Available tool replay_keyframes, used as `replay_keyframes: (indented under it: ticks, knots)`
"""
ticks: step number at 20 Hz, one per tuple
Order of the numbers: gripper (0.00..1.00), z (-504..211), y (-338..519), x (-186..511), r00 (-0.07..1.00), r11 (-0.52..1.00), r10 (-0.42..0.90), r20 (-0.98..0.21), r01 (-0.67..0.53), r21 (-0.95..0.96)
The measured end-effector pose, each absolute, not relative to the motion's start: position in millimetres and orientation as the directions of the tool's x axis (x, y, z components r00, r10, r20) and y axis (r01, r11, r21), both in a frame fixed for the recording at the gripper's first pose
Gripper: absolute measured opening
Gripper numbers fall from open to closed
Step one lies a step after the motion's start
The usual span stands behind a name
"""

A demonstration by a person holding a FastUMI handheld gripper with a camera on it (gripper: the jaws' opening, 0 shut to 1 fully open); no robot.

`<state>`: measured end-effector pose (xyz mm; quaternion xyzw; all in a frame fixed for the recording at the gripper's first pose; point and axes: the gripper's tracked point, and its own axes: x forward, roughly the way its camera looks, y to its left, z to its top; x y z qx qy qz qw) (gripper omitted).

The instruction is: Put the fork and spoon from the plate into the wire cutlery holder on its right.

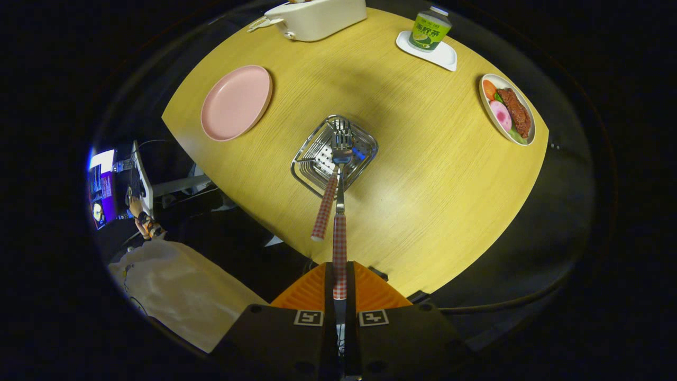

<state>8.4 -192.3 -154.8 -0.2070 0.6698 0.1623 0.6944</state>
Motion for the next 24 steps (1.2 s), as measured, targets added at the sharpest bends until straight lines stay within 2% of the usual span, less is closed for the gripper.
replay_keyframes:
  ticks: [9,15,18,19,22,23,24]
  knots:
    - [0.1,-164,-191,25,-0.129,0.842,-0.134,-0.983,-0.537,-0.045]
    - [0.1,-172,-185,35,-0.175,0.83,-0.173,-0.969,-0.556,-0.048]
    - [0.11,-174,-179,43,-0.163,0.825,-0.174,-0.971,-0.563,-0.054]
    - [0.14,-173,-176,48,-0.149,0.829,-0.162,-0.976,-0.556,-0.053]
    - [0.17,-166,-171,52,-0.11,0.839,-0.13,-0.985,-0.541,-0.05]
    - [0.29,-164,-168,51,-0.099,0.844,-0.113,-0.989,-0.535,-0.043]
    - [0.36,-162,-166,50,-0.084,0.847,-0.096,-0.992,-0.53,-0.037]
